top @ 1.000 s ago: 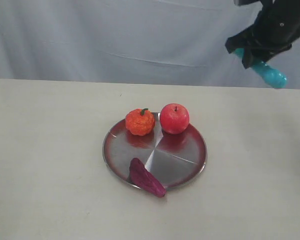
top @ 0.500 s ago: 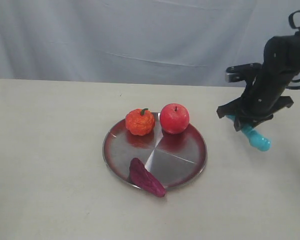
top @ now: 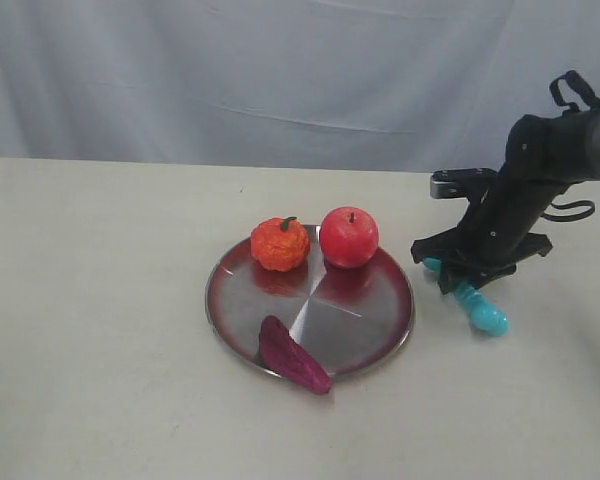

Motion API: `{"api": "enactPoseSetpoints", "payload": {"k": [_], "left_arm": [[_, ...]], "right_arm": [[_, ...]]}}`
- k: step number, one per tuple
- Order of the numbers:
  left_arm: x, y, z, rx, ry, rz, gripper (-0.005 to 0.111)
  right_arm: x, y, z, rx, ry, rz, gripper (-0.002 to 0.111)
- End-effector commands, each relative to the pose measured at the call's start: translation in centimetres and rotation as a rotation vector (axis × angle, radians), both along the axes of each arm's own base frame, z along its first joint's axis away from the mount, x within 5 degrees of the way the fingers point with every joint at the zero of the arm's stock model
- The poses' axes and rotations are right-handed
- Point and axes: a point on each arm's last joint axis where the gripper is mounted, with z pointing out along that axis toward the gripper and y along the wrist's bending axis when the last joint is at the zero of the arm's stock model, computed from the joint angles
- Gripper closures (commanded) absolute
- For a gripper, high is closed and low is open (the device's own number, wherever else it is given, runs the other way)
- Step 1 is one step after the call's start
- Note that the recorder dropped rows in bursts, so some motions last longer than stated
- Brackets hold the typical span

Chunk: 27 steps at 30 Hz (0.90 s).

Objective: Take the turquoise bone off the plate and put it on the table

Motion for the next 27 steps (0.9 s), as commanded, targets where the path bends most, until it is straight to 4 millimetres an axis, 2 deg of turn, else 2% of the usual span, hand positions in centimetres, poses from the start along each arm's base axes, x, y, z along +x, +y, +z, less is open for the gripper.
{"api": "enactPoseSetpoints", "payload": {"k": [1,6,9,11,14,17,18,19,23,25,27], "left_arm": [[0.0,0.0,0.0,-0.004,-0.006,0.004,0.107],[0.0,0.0,0.0,-0.004,-0.006,0.004,0.107],[0.0,0.0,0.0,-0.004,-0.006,0.004,0.107],[0.0,0.0,0.0,-0.004,-0.006,0.004,0.107],[0.0,0.0,0.0,-0.004,-0.006,0.004,0.107],[0.0,0.0,0.0,-0.004,-0.006,0.004,0.107],[0.0,0.0,0.0,-0.004,-0.006,0.004,0.107],[0.0,0.0,0.0,-0.004,-0.006,0.004,0.107],[0.0,0.0,0.0,-0.004,-0.006,0.004,0.107],[0.0,0.0,0.0,-0.004,-0.006,0.004,0.107],[0.0,0.0,0.0,-0.004,-0.006,0.004,0.107]], "right_arm": [[0.0,-0.1,0.3,0.004,-0.01,0.003,0.055],[-0.1,0.0,2.2,-0.01,-0.057,0.003,0.055],[-0.4,0.1,5.2,-0.025,-0.115,0.005,0.056],[-1.0,0.2,7.8,-0.039,-0.164,0.006,0.06],[-2.1,0.5,11.9,-0.074,-0.251,0.016,0.077],[-3.7,0.9,16.3,-0.116,-0.357,0.039,0.107],[-4.2,1.1,17.7,-0.127,-0.394,0.039,0.108],[-5.1,1.3,19.7,-0.143,-0.453,0.036,0.109],[-9.0,2.3,25.4,-0.215,-0.679,0.023,0.109],[-11.6,3.0,27.7,-0.255,-0.804,0.012,0.109],[-14.2,3.6,29.1,-0.292,-0.891,0.006,0.109]]}}
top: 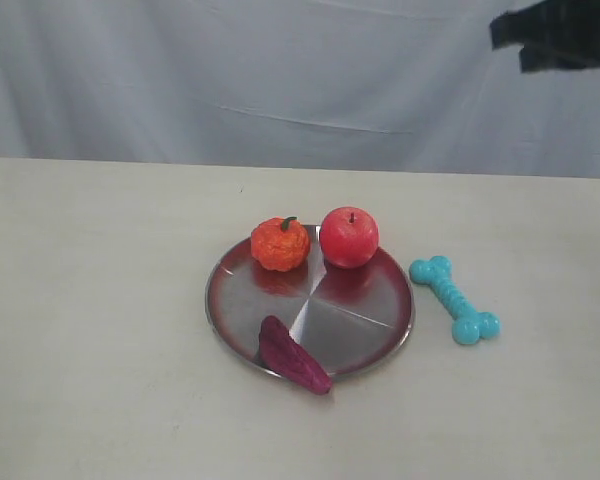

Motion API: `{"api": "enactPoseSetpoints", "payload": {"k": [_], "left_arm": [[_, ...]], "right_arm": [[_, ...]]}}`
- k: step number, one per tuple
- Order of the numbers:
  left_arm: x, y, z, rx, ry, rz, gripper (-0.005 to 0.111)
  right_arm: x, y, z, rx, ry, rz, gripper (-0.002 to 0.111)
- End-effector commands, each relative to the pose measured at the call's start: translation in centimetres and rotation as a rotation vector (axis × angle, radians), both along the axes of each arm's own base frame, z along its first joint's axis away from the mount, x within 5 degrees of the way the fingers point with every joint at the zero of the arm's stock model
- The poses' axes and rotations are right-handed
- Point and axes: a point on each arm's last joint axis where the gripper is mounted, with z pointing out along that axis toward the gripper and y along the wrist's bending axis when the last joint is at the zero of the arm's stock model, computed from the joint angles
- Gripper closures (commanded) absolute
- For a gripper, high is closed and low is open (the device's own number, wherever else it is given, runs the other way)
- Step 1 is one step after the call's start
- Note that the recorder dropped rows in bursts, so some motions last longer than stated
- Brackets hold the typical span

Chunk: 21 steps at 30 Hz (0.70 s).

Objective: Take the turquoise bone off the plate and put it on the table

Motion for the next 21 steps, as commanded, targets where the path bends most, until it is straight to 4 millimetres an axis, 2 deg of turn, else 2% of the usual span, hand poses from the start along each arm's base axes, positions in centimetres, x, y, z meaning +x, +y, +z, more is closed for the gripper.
{"api": "enactPoseSetpoints", "payload": {"k": [1,5,8,15,21], "left_arm": [[0.0,0.0,0.0,-0.004,-0.006,0.004,0.107],[0.0,0.0,0.0,-0.004,-0.006,0.004,0.107],[0.0,0.0,0.0,-0.004,-0.006,0.004,0.107],[0.0,0.0,0.0,-0.004,-0.006,0.004,0.107],[0.0,0.0,0.0,-0.004,-0.006,0.004,0.107]], "right_arm": [[-6.0,1.3,4.1,-0.09,-0.232,-0.019,0.109],[-11.2,2.8,5.7,-0.123,-0.363,-0.026,0.109],[-14.9,3.8,5.6,-0.126,-0.442,-0.037,0.109],[-21.5,5.5,3.1,-0.113,-0.628,-0.068,0.109],[-25.2,6.6,1.0,-0.114,-0.702,-0.068,0.109]]}}
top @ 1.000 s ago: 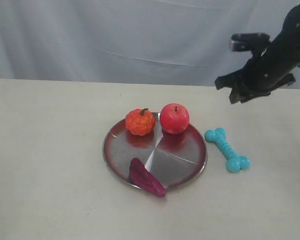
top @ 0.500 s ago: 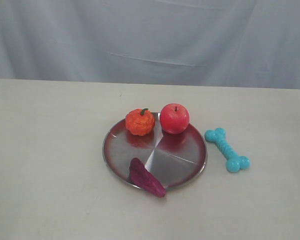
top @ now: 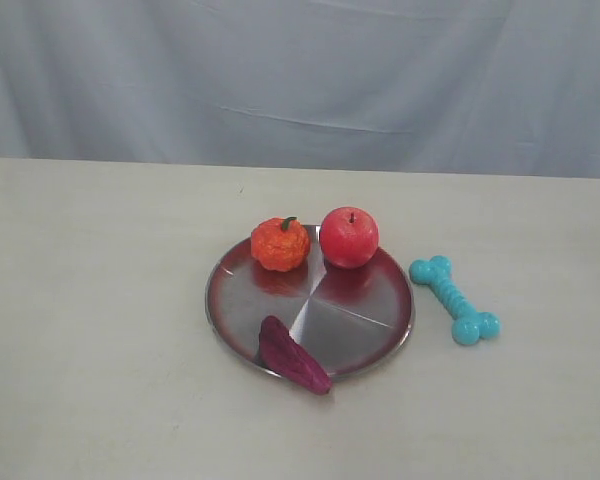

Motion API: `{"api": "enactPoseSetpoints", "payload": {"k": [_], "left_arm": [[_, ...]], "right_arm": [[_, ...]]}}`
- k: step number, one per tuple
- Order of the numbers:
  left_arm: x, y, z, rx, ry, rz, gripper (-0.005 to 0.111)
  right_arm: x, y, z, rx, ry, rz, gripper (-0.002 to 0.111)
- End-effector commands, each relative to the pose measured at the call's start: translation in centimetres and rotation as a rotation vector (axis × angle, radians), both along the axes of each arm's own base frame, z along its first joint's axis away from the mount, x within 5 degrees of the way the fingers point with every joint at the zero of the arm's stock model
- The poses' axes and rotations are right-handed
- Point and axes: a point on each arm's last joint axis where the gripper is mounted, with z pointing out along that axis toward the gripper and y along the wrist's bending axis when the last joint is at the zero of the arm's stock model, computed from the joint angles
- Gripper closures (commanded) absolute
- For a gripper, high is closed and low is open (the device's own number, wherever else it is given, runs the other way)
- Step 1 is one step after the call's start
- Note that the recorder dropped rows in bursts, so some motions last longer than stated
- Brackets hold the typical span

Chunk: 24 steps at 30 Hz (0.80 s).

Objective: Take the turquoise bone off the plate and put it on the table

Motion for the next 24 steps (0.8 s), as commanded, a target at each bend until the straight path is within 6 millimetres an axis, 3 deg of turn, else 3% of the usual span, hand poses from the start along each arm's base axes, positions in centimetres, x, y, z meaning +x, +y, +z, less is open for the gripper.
{"api": "enactPoseSetpoints", "payload": {"k": [1,12,24], "left_arm": [[0.0,0.0,0.0,-0.004,-0.006,0.004,0.107],[0.0,0.0,0.0,-0.004,-0.006,0.004,0.107],[0.0,0.0,0.0,-0.004,-0.006,0.004,0.107]], "right_arm": [[-2.7,0.7,-0.9,-0.013,-0.079,-0.005,0.109],[-7.8,2.2,-0.6,-0.071,-0.262,-0.005,0.109],[-11.4,3.1,-0.8,-0.119,-0.386,-0.014,0.109]]}}
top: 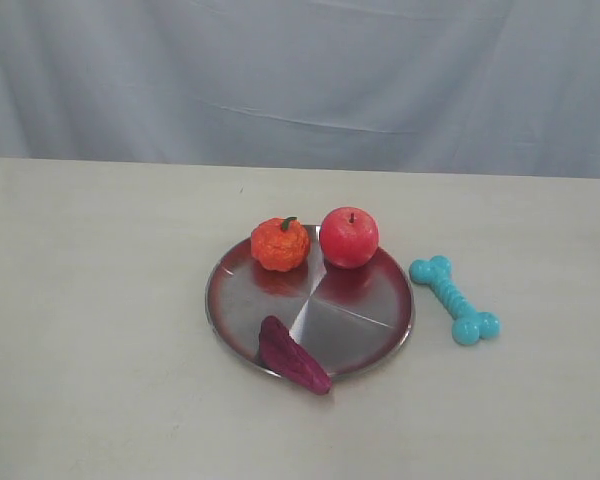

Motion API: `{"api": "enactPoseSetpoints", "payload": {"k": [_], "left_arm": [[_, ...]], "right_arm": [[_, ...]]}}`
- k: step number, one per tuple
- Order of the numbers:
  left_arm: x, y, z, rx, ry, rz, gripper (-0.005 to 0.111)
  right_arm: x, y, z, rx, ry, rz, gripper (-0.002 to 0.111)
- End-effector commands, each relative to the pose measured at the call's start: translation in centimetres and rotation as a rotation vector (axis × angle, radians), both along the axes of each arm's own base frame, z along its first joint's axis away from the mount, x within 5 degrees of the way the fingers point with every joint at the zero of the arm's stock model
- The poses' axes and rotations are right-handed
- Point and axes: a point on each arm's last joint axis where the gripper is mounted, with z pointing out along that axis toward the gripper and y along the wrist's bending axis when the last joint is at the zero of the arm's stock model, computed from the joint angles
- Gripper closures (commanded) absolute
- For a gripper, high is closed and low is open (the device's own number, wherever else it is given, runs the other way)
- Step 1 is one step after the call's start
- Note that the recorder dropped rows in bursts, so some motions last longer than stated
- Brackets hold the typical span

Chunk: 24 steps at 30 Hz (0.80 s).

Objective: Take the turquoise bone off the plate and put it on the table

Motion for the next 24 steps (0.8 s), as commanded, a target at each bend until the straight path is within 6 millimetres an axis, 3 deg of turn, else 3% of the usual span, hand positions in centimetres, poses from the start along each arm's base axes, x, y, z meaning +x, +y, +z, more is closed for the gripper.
{"api": "enactPoseSetpoints", "payload": {"k": [1,6,10,17,24], "left_arm": [[0.0,0.0,0.0,-0.004,-0.006,0.004,0.107],[0.0,0.0,0.0,-0.004,-0.006,0.004,0.107],[0.0,0.0,0.0,-0.004,-0.006,0.004,0.107],[0.0,0.0,0.0,-0.004,-0.006,0.004,0.107],[0.0,0.0,0.0,-0.004,-0.006,0.004,0.107]], "right_arm": [[-0.9,0.2,-0.2,-0.022,-0.033,-0.016,0.109],[-1.8,0.5,-0.3,-0.022,-0.068,-0.012,0.109],[-0.8,0.2,-1.4,0.019,-0.036,0.002,0.109],[2.4,-0.7,-5.7,0.162,0.082,0.036,0.109],[4.4,-1.4,-9.4,0.185,0.202,0.017,0.109]]}}
